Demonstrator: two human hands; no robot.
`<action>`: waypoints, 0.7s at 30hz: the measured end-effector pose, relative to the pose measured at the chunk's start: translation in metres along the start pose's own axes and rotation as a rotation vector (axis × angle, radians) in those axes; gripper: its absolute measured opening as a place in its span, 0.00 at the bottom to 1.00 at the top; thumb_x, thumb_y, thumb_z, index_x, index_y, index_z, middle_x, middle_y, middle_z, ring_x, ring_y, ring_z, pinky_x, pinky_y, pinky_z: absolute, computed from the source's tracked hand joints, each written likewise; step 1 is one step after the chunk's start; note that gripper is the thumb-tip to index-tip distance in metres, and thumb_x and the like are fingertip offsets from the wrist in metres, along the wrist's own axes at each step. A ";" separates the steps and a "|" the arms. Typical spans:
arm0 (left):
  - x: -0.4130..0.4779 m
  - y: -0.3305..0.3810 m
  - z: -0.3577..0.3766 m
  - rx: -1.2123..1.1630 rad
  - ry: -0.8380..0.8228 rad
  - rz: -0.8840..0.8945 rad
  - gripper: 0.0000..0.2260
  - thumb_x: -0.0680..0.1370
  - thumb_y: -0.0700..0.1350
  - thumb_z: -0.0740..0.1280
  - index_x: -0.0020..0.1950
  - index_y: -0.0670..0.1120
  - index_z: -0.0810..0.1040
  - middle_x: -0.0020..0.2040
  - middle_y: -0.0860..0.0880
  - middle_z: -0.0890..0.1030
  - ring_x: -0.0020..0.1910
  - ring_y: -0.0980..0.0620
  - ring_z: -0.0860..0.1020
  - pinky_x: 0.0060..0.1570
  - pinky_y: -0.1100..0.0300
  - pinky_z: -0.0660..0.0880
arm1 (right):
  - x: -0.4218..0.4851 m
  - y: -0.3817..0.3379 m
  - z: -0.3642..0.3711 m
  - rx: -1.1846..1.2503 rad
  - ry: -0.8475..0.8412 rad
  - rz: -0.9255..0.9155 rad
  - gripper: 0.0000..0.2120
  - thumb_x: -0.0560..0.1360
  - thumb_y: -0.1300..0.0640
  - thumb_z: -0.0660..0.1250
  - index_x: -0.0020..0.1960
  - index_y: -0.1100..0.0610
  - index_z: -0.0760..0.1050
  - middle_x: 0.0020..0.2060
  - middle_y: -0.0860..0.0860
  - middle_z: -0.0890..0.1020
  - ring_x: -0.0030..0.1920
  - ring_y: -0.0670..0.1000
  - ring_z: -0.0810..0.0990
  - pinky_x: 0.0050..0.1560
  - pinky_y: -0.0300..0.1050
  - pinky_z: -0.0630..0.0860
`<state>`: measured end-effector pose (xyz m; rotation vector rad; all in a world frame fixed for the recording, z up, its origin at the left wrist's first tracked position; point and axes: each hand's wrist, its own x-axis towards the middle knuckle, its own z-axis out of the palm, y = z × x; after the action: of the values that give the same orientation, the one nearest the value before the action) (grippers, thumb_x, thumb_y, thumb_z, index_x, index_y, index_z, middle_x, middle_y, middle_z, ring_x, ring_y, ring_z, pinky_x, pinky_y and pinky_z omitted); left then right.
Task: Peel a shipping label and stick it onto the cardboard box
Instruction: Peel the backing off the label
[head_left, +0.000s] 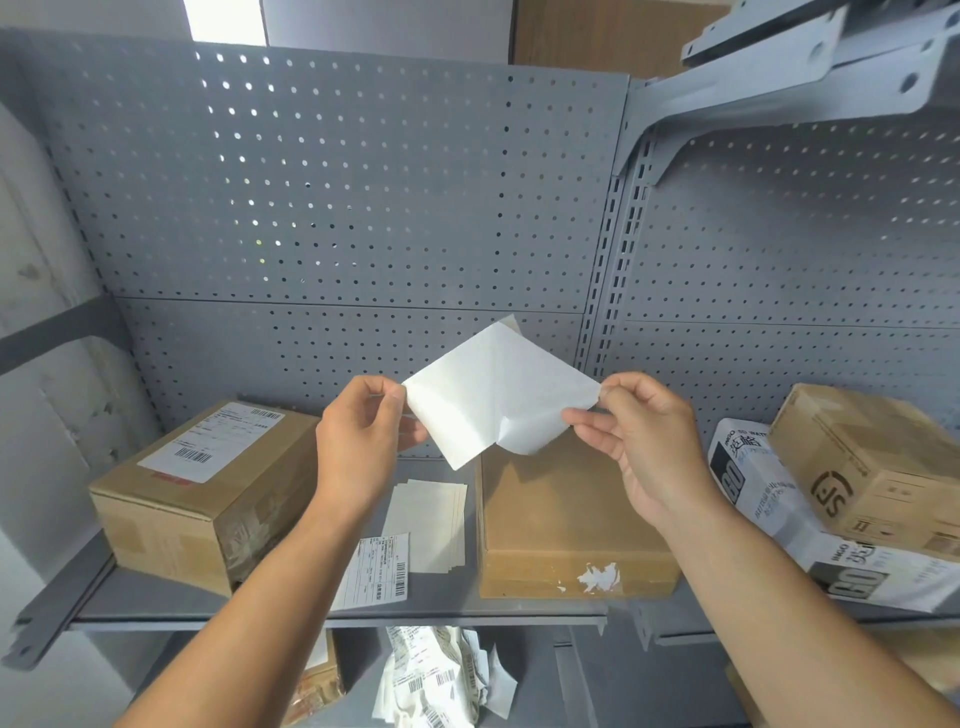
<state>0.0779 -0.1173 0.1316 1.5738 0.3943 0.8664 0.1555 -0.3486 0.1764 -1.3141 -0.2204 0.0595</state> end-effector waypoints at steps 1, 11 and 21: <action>0.001 -0.001 -0.001 -0.003 0.003 -0.008 0.06 0.83 0.41 0.65 0.48 0.44 0.79 0.37 0.49 0.85 0.33 0.52 0.84 0.44 0.52 0.84 | 0.000 0.000 0.000 0.014 0.004 0.003 0.09 0.82 0.65 0.62 0.44 0.58 0.76 0.49 0.58 0.86 0.41 0.53 0.89 0.37 0.39 0.82; 0.006 -0.012 -0.006 -0.006 0.037 -0.056 0.06 0.83 0.42 0.65 0.49 0.42 0.80 0.36 0.47 0.85 0.33 0.51 0.84 0.46 0.50 0.85 | 0.005 0.002 -0.007 0.108 0.058 0.009 0.10 0.81 0.67 0.61 0.44 0.58 0.75 0.39 0.55 0.88 0.47 0.54 0.89 0.42 0.39 0.83; 0.008 -0.016 -0.015 0.117 0.061 -0.003 0.06 0.80 0.43 0.67 0.45 0.46 0.82 0.34 0.49 0.85 0.30 0.53 0.82 0.49 0.41 0.84 | 0.008 0.005 -0.014 0.144 0.124 -0.042 0.07 0.81 0.67 0.61 0.46 0.60 0.74 0.51 0.61 0.84 0.50 0.54 0.88 0.52 0.42 0.84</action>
<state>0.0758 -0.0981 0.1185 1.6563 0.4980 0.9046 0.1664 -0.3591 0.1690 -1.1646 -0.1355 -0.0415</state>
